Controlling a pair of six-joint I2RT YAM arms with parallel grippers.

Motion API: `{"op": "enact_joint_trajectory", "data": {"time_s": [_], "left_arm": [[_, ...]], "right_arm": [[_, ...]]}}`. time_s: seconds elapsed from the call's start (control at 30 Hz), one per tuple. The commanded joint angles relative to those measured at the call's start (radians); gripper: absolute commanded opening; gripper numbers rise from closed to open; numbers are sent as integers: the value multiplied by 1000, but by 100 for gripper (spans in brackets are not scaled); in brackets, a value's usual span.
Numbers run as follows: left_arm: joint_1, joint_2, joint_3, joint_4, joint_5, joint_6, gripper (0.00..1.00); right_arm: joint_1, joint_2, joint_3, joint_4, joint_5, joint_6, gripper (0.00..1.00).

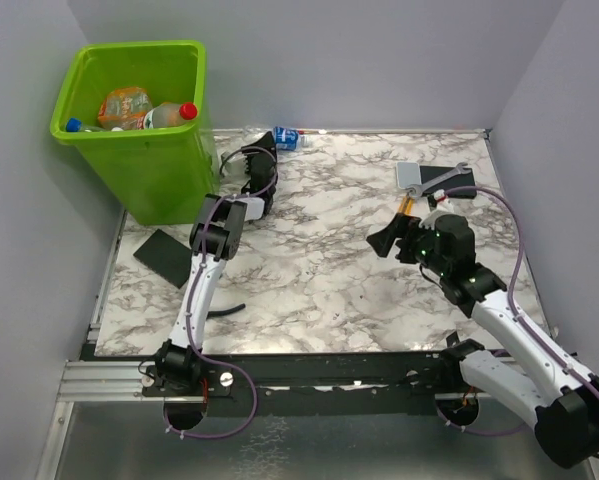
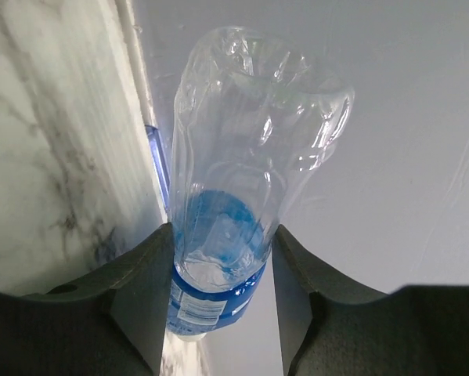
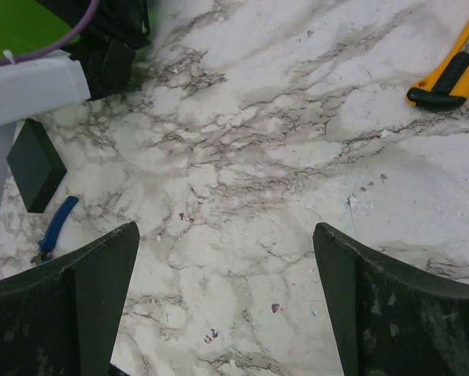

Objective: Put the plastic bottles in the bin
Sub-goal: Pick up the plastic bottle from the corner of the board.

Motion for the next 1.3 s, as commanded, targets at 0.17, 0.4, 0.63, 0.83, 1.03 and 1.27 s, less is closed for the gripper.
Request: {"op": "enact_joint_trajectory", "data": {"time_s": [0.17, 0.4, 0.63, 0.83, 1.03, 1.27], "left_arm": [[-76, -455, -627, 265, 52, 83, 0], [-162, -810, -1038, 347, 68, 162, 0], [-312, -1231, -1418, 356, 59, 232, 0], [-471, -1531, -1584, 351, -51, 272, 0], [-591, -1678, -1596, 333, -126, 341, 0], [-628, -1702, -1561, 323, -113, 357, 0]], "right_arm": [[5, -125, 78, -32, -40, -32, 96], [6, -186, 123, -59, -104, -20, 96], [6, -244, 117, -76, -143, -16, 98], [6, -337, 17, 114, -267, 131, 100], [7, -324, -58, 426, -394, 337, 100], [6, -232, -4, 574, -504, 391, 100]]}}
